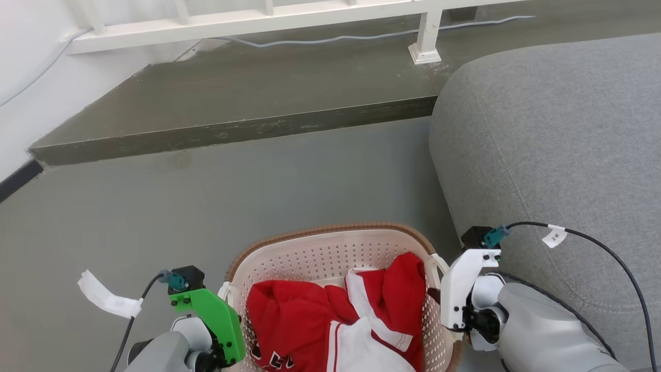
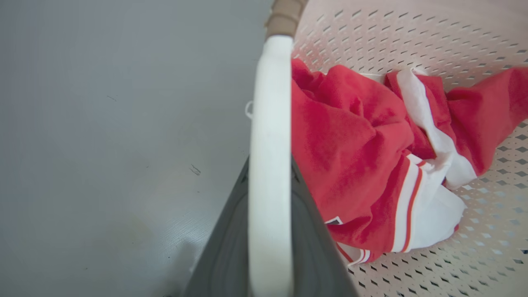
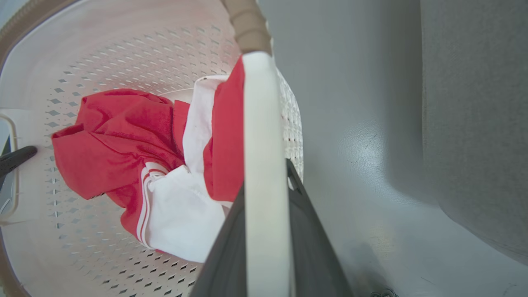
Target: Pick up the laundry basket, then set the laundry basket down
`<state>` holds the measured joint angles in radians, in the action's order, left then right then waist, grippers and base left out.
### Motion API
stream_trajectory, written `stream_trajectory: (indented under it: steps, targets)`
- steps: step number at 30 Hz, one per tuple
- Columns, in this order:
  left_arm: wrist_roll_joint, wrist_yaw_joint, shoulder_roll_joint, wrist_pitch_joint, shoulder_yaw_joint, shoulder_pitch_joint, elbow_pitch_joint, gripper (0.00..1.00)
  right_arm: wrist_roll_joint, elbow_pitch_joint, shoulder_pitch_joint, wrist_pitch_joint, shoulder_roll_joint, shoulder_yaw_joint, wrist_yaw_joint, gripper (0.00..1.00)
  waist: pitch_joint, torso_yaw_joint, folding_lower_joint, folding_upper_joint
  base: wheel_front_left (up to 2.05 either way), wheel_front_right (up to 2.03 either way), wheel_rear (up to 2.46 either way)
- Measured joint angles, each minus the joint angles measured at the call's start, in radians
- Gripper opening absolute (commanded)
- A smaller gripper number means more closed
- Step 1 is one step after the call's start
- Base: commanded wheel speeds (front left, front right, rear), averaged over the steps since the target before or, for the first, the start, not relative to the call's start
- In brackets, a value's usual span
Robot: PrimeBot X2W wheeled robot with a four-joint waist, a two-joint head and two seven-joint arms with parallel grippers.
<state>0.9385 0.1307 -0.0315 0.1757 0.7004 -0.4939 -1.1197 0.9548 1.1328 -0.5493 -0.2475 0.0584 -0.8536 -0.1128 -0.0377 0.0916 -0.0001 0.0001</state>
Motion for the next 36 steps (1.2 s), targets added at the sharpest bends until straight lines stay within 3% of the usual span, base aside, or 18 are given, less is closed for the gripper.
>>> stream_trajectory:
  steps: [25, 36]
  targets:
    - [0.028, 0.000, -0.002, 0.008, 0.013, 0.002, 0.001, 0.00, 0.023, 0.009, 0.003, 0.004, 0.001, -0.021, 0.000, 0.00, -0.004, 0.006, 0.0000, 0.0000, 0.00, 0.00, 0.00]
    - [0.034, 0.000, -0.018, -0.033, 0.012, -0.057, 0.020, 0.00, 0.024, 0.005, -0.057, 0.074, -0.001, -0.011, 0.000, 0.00, -0.084, 0.010, 0.0000, 0.0000, 0.00, 0.00, 0.00]
